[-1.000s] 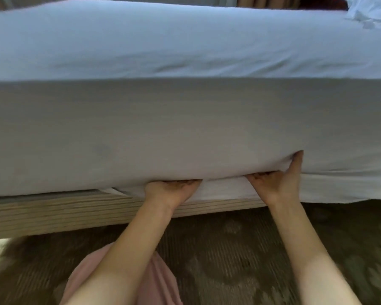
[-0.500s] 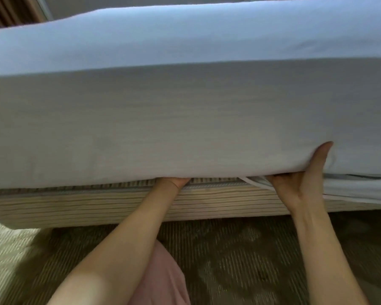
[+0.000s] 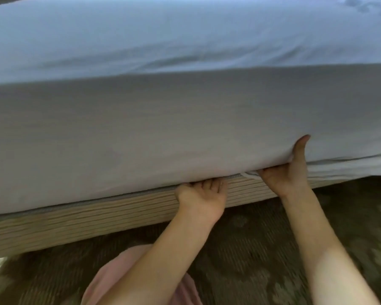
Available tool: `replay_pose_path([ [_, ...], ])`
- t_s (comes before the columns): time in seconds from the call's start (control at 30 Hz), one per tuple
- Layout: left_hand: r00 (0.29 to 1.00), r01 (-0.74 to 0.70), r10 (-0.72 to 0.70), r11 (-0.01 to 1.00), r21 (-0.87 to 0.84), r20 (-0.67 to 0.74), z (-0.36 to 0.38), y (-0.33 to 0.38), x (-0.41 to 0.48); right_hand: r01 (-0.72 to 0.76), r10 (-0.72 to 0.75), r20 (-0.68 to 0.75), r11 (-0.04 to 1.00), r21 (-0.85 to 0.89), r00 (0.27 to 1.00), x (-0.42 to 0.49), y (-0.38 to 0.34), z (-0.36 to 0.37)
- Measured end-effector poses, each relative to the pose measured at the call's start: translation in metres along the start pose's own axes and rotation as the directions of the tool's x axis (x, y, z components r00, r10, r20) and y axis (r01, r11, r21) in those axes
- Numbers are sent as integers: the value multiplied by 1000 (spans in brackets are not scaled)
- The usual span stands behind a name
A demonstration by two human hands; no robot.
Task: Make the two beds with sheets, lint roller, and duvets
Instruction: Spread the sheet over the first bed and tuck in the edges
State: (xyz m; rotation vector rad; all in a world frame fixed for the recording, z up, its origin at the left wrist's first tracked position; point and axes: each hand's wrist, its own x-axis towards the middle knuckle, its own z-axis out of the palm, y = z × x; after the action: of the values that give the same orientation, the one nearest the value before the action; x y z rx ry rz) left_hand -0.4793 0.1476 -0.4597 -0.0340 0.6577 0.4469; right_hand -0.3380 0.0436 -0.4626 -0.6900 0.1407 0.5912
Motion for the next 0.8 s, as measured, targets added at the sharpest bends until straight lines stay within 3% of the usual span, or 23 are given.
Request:
replay_pose_path([
  [0.13,943,289,-320,923,254,91,15,-35,-9,-112,97,-91,977,-179,991,-16,-11,-1],
  [0.2,921,311,-370,887,342,124,26,-53,-6,-199,125,-223,916,-348,967,-28,-19,-6],
  [0.3,913,331,-394,868,370,107,30,-79,1,-235,9,-426,844,-482,905,-42,-27,-16],
  [0.43,893,368,-441,834,411,95,22,-98,4,-184,-71,-522,888,-421,850,-50,-49,-38],
  [0.57,920,309,-371,883,354,124,31,-108,22,-87,-166,-535,905,-416,828,-51,-93,-59],
  [0.8,931,269,-338,890,369,138,61,-200,50,200,-370,-518,914,-354,771,22,-194,-84],
])
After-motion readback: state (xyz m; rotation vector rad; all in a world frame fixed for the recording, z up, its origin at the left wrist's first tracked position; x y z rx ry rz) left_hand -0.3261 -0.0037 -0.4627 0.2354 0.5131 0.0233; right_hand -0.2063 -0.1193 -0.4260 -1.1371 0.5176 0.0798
